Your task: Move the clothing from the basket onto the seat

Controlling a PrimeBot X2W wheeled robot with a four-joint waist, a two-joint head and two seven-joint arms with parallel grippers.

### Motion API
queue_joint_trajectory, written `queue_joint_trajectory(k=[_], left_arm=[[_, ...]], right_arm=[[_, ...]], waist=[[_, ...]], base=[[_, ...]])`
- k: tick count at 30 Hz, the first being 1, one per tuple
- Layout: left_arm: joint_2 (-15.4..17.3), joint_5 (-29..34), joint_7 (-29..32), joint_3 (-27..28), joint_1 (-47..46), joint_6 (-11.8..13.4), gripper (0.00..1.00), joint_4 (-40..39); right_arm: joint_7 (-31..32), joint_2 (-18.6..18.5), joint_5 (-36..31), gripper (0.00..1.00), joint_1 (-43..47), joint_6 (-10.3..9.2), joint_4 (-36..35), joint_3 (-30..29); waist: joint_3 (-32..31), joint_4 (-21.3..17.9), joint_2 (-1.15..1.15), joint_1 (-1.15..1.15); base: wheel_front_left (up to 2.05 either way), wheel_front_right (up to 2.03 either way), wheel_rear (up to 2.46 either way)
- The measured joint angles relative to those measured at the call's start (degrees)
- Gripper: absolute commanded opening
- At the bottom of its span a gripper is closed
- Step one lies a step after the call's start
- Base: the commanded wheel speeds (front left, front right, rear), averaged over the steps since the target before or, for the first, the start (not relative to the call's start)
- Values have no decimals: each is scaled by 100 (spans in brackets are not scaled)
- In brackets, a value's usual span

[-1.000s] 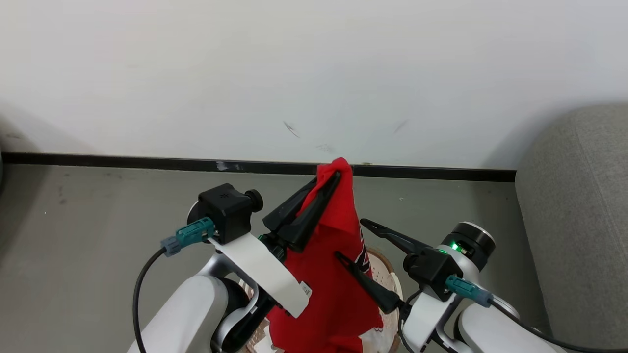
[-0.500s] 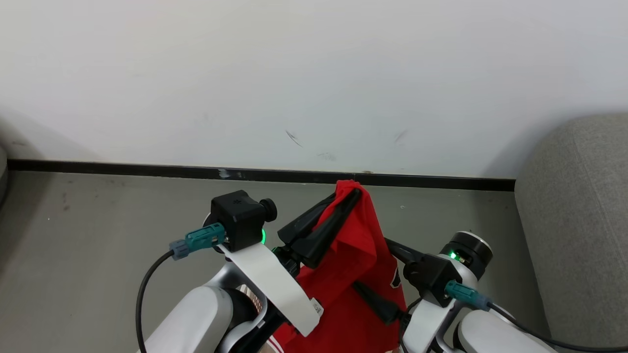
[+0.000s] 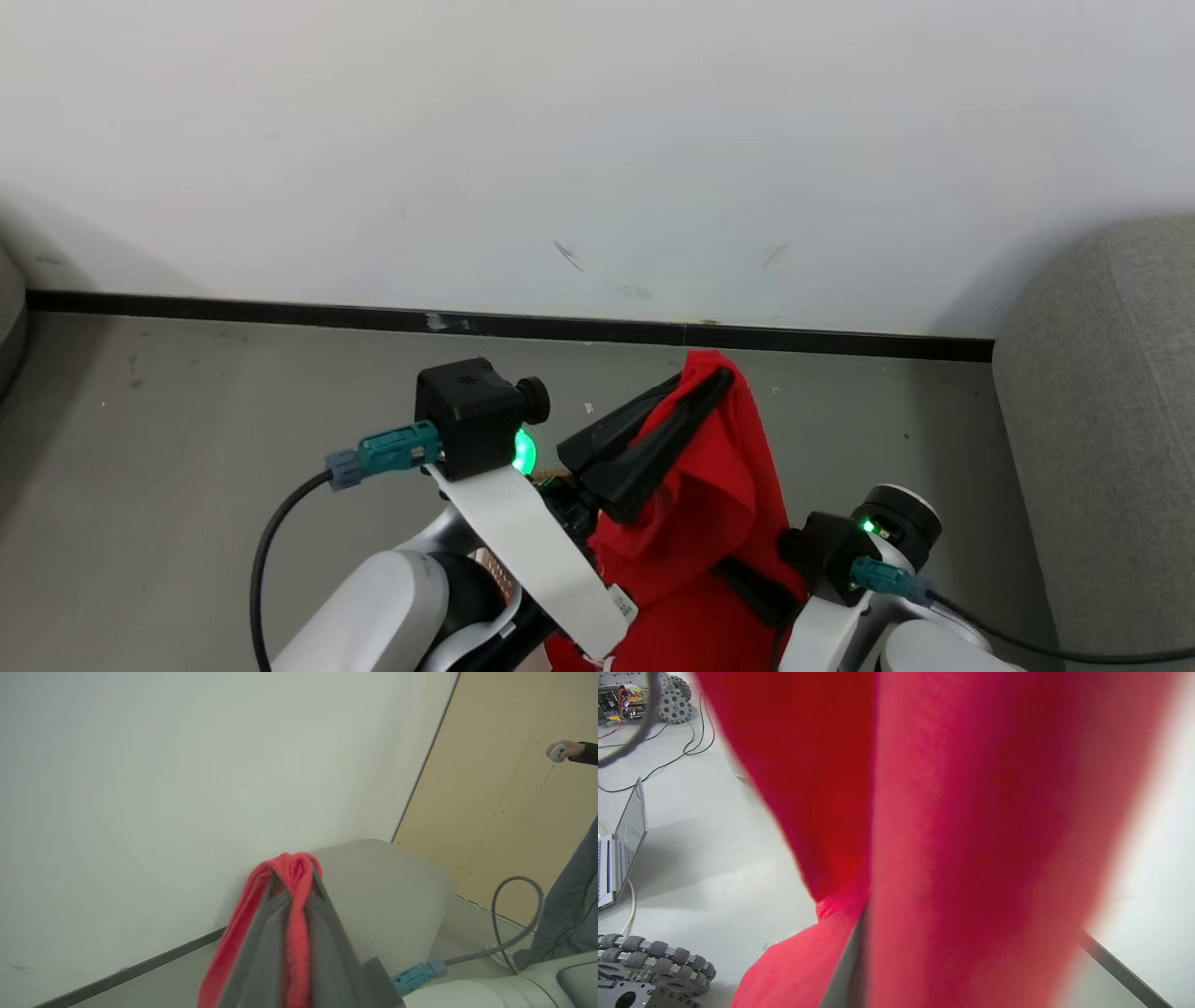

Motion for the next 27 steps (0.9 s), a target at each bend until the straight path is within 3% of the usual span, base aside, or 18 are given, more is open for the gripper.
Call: queue_joint_trajectory(k=[10,11,12,13,14,27], left_arm=[[272,-37,8,456,256,258,0,234],[272,-37,8,456,256,258,28,234],[359,-38,2,542,357,290,47,358],[391,-37,-7,573,398,303,78,405],[391,-37,-7,573,398,303,99,405],[482,213,-756,501,860,168,100,447]], right_arm=[[1,140,915,0,280,0,-3,-292],[1,140,915,0,280,0,-3,-292],[1,129,996,0,309,0,-70,-331],[1,121,1025,0,310,0,-100,-357],[1,121,1025,0,310,0,-100,-357],[2,-263,1258,0,311,0,-348,-851]], waist=[[86,-68,0,0],[86,-68,0,0],[104,-96,0,0],[113,-112,0,0],[113,-112,0,0],[227,-411,0,0]], base=[[0,0,0],[0,0,0],[0,0,0],[0,0,0],[0,0,0],[0,0,0]])
